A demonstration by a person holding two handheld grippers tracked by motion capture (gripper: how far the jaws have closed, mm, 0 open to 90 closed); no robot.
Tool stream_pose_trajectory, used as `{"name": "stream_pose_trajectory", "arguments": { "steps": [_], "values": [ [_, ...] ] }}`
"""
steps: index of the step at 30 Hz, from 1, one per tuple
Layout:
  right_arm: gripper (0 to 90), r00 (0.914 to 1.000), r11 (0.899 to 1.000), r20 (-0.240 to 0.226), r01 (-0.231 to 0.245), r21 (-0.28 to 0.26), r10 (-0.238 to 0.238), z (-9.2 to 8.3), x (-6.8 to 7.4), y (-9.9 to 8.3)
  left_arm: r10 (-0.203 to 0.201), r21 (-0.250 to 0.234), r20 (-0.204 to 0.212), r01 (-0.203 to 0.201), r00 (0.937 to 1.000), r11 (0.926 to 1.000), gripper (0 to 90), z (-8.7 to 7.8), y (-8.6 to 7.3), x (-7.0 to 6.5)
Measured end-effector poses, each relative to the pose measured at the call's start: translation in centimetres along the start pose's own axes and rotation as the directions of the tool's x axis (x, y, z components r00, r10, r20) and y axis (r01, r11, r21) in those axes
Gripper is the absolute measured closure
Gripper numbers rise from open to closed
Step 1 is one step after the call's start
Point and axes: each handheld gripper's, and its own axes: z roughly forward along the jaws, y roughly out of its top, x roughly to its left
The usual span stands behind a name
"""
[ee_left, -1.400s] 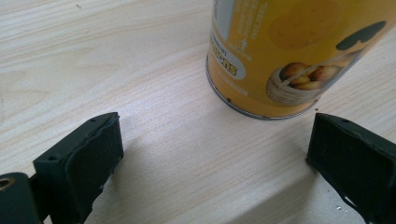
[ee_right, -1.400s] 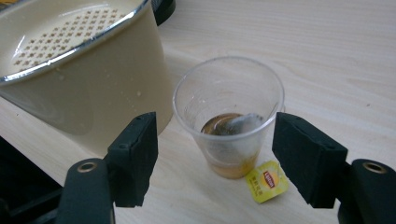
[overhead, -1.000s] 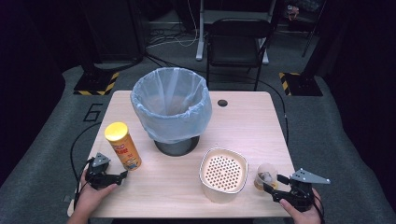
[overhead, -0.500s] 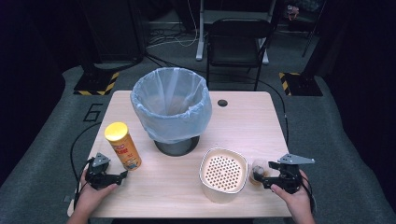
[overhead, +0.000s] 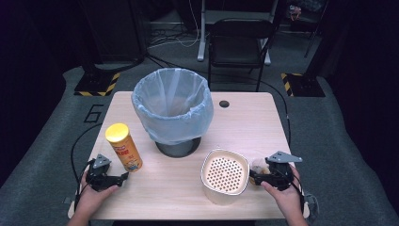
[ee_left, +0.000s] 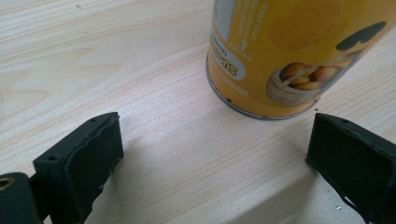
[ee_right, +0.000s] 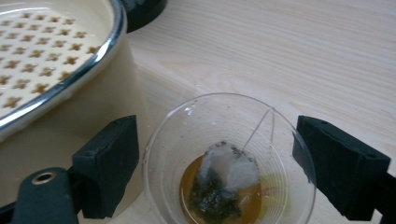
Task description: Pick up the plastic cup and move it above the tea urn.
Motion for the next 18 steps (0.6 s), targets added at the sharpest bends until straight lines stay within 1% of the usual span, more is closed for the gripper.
{"name": "stream_pose_trajectory", "arguments": {
  "steps": [1,2,4,5,6,7,9,10,11,12,15,16,18],
  "values": [
    [14.3,0.9995,1.000,0.030,-0.002,-0.009,0.002,0.0,0.2,-0.2,0.000,0.000,0.000,0.000,1.0000,1.0000,3.3,0.0,0.0,0.0],
    [14.3,0.9995,1.000,0.030,-0.002,-0.009,0.002,0.0,0.2,-0.2,0.000,0.000,0.000,0.000,1.0000,1.0000,3.3,0.0,0.0,0.0],
    [14.3,0.9980,1.000,0.059,-0.022,-0.022,0.024,0.0,0.5,-0.5,0.000,0.000,0.000,0.000,1.0000,1.0000,3.3,0.0,0.0,0.0],
    [14.9,0.9969,0.999,0.076,-0.019,-0.025,0.021,-0.1,0.4,-0.7,0.001,0.001,0.000,-0.001,1.0000,1.0000,3.3,0.0,0.0,0.0],
    [14.9,0.9969,0.999,0.076,-0.019,-0.025,0.021,-0.1,0.4,-0.7,0.001,0.001,0.000,-0.001,1.0000,1.0000,3.3,0.0,0.0,0.0],
    [15.6,0.9961,0.999,0.083,-0.031,-0.021,0.033,-0.1,0.4,-0.9,0.001,0.001,0.000,-0.001,1.0000,1.0000,3.3,0.0,0.0,0.0],
    [16.0,0.9965,0.999,0.071,-0.044,-0.017,0.045,-0.3,0.3,-1.1,0.001,0.001,0.000,-0.001,1.0000,1.0000,3.3,0.0,0.0,0.0],
    [16.4,0.9959,0.999,0.074,-0.050,-0.017,0.052,-0.4,0.1,-1.2,0.001,0.001,0.000,-0.001,1.0000,1.0000,3.3,0.0,0.0,0.0],
    [19.0,0.9958,0.999,0.079,-0.044,-0.020,0.046,-0.7,-0.1,-1.4,0.001,0.001,0.000,-0.001,1.0000,1.0000,3.3,0.0,0.0,0.0],
    [19.3,0.9959,0.999,0.076,-0.048,-0.022,0.049,-0.9,-0.2,-1.5,0.001,0.001,0.000,-0.001,1.0000,1.0000,3.3,0.0,0.0,0.0],
    [19.5,0.9947,0.999,0.090,-0.047,-0.020,0.049,-1.4,-0.5,-1.7,0.001,0.001,0.000,-0.001,1.0000,1.0000,3.3,0.0,0.0,0.0],
    [19.6,0.9946,0.999,0.089,-0.051,-0.019,0.052,-1.8,-0.9,-2.0,0.001,0.001,0.000,-0.001,1.0000,1.0000,3.3,0.0,0.0,0.0],
    [19.6,0.9935,0.998,0.097,-0.059,-0.023,0.061,-2.0,-1.1,-2.1,0.001,0.001,0.000,-0.001,1.0000,1.0000,3.3,0.0,0.0,0.0]
  ]
}}
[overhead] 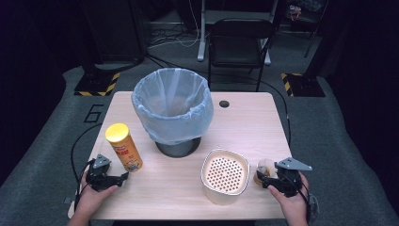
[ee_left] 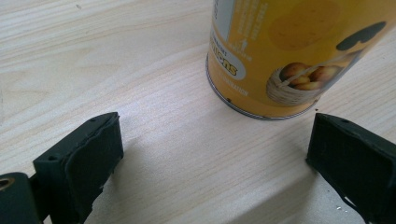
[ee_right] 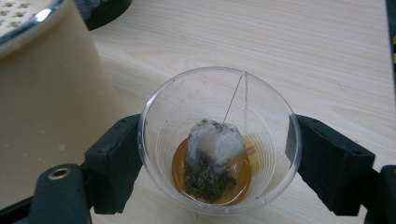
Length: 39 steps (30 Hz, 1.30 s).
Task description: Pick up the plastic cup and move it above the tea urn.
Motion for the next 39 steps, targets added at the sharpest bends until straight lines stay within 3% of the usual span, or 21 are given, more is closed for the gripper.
{"name": "stream_pose_trajectory", "arguments": {
  "steps": [5,9,14,17,32,36,39],
  "values": [
    [14.4,0.9992,0.999,0.009,-0.040,0.003,0.040,0.0,-0.1,-0.5,0.000,0.000,0.000,0.000,1.0000,1.0000,3.3,0.0,0.0,0.0],
    [14.3,0.9986,1.000,0.046,-0.024,0.005,0.024,0.6,0.6,-0.5,0.000,0.000,0.000,0.000,1.0000,1.0000,3.2,0.0,0.0,0.0],
    [15.3,0.9964,0.999,0.075,-0.038,-0.003,0.038,1.2,0.9,-0.6,0.000,0.000,0.000,0.000,1.0000,1.0000,3.3,0.0,0.0,0.0],
    [20.9,0.9961,1.000,0.086,-0.018,-0.005,0.018,1.4,0.9,-0.7,0.000,0.000,0.000,0.000,1.0000,1.0000,3.3,0.0,0.0,0.0],
    [28.2,0.9989,1.000,0.048,-0.005,0.006,0.004,2.0,0.4,-1.4,-0.001,-0.001,0.000,0.001,1.0000,1.0000,3.3,0.0,0.0,0.0],
    [28.1,0.9994,1.000,0.033,-0.015,-0.001,0.015,2.0,0.3,-1.3,0.000,-0.001,0.000,0.000,1.0000,1.0000,3.3,0.0,0.0,0.0],
    [26.6,0.9993,1.000,0.037,0.004,-0.028,-0.003,1.9,0.3,-1.3,0.000,0.000,0.000,0.000,1.0000,1.0000,3.2,0.0,0.0,0.0]
  ]
}}
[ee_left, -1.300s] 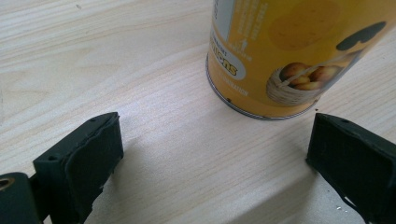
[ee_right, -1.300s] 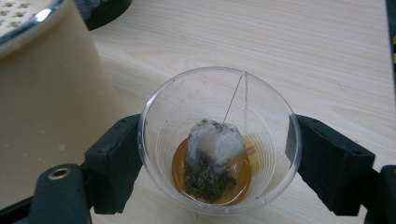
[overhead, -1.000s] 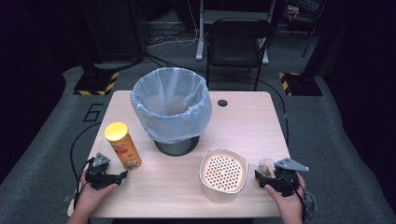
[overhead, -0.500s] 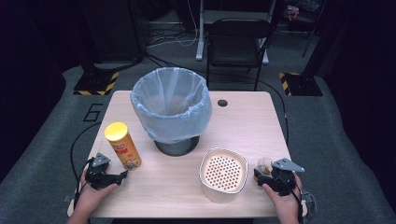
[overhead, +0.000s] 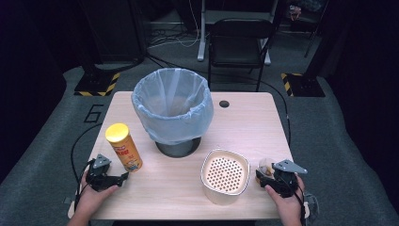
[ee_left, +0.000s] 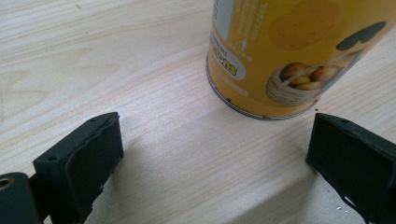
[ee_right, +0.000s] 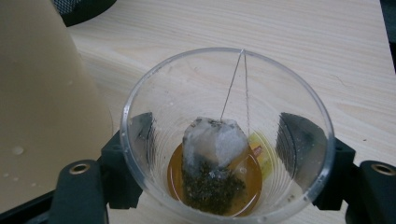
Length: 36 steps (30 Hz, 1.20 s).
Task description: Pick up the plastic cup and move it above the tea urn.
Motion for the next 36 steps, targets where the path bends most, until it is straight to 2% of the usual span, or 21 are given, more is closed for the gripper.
{"name": "stream_pose_trajectory", "arguments": {
  "steps": [3,4,6,9,15,25,26,28,29,31,32,33,34,35,36],
  "values": [
    [26.2,1.0000,1.000,-0.001,-0.009,-0.007,0.009,-0.1,0.1,0.1,0.000,0.000,0.000,0.000,1.0000,1.0000,3.2,0.0,0.0,0.0],
    [26.7,1.0000,1.000,0.003,0.007,-0.006,-0.007,-0.1,0.0,0.2,-0.001,-0.001,0.000,0.001,1.0000,1.0000,3.2,0.0,0.0,0.0],
    [27.4,1.0000,1.000,0.001,0.003,-0.008,-0.003,0.0,0.1,0.2,-0.001,-0.001,0.000,0.001,1.0000,1.0000,3.3,0.0,0.0,0.0],
    [29.6,0.9996,1.000,-0.025,0.012,-0.022,-0.012,-0.1,-0.1,0.2,-0.002,-0.001,0.000,0.002,1.0000,1.0000,3.3,0.0,0.0,0.0],
    [32.5,0.9990,0.999,-0.044,0.007,-0.034,-0.008,-0.1,-0.6,0.0,-0.002,-0.002,0.000,0.002,1.0000,1.0000,3.2,0.0,0.0,0.0],
    [36.6,0.9960,0.998,-0.073,0.049,-0.036,-0.051,-0.5,-0.9,0.2,-0.001,-0.001,0.000,0.001,1.0000,1.0000,3.2,0.0,0.0,0.0],
    [37.1,0.9967,0.998,-0.064,0.047,-0.040,-0.050,-0.6,-0.9,0.3,-0.001,-0.001,0.000,0.001,1.0000,1.0000,3.2,0.0,0.0,0.0],
    [37.7,0.9937,0.996,-0.077,0.078,-0.050,-0.081,-1.1,-1.2,0.9,-0.001,-0.001,0.000,0.001,1.0000,1.0000,3.3,0.0,0.0,0.0],
    [37.7,0.9937,0.996,-0.077,0.078,-0.050,-0.081,-1.1,-1.2,0.9,-0.001,-0.001,0.000,0.001,1.0000,1.0000,3.3,0.0,0.0,0.0],
    [37.8,0.9895,0.993,-0.095,0.104,-0.058,-0.109,-1.6,-1.2,1.6,-0.001,-0.001,-0.001,0.001,1.0000,1.0000,3.3,0.0,0.0,0.0],
    [37.8,0.9845,0.990,-0.115,0.126,-0.060,-0.132,-1.8,-1.3,2.0,0.000,0.000,0.000,0.000,1.0000,1.0000,3.3,0.0,0.0,0.0],
    [37.9,0.9687,0.979,-0.141,0.198,-0.056,-0.204,-2.4,-1.3,3.2,-0.001,-0.001,0.000,0.001,1.0000,1.0000,3.3,0.0,0.0,0.0],
    [37.9,0.9687,0.979,-0.141,0.198,-0.056,-0.204,-2.4,-1.3,3.2,-0.001,-0.001,0.000,0.001,1.0000,1.0000,3.3,0.0,0.0,0.0],
    [37.9,0.9575,0.968,-0.146,0.242,-0.063,-0.249,-3.2,-1.2,4.4,0.000,0.000,0.000,0.000,1.0000,1.0000,3.3,0.0,0.0,0.0],
    [38.0,0.9562,0.967,-0.145,0.246,-0.074,-0.254,-3.5,-1.1,5.0,-0.001,-0.001,0.000,0.001,1.0000,1.0000,3.3,0.0,0.0,0.0]
  ]
}}
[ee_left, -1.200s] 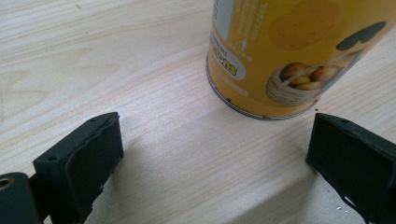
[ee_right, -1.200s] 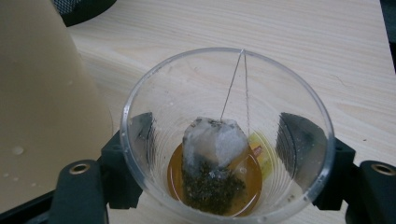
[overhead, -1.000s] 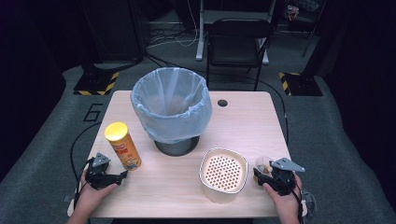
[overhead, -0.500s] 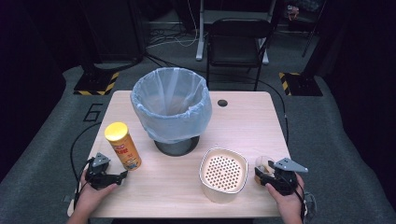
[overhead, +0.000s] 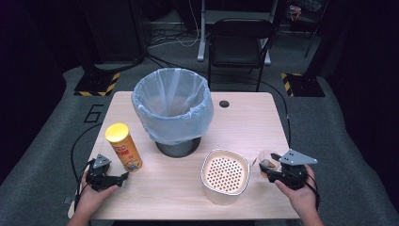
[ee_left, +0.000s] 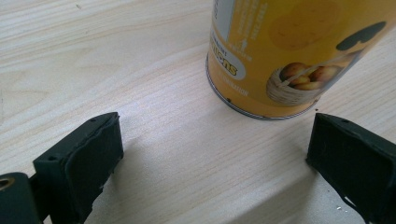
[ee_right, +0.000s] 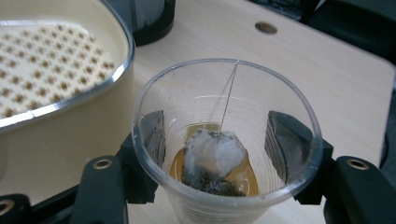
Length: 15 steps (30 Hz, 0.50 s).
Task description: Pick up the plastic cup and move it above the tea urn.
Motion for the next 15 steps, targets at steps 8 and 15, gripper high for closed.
{"name": "stream_pose_trajectory", "arguments": {
  "steps": [8,15],
  "values": [
    [38.1,0.9948,0.994,0.015,0.101,-0.034,-0.101,-1.6,0.2,3.7,0.000,0.000,0.000,0.000,1.0000,1.0000,3.3,0.0,0.0,0.0],
    [38.2,0.9888,0.988,0.003,0.149,-0.052,-0.149,-2.4,1.0,6.2,-0.001,-0.001,0.000,0.001,1.0000,1.0000,3.3,0.0,0.0,0.0]
  ]
}}
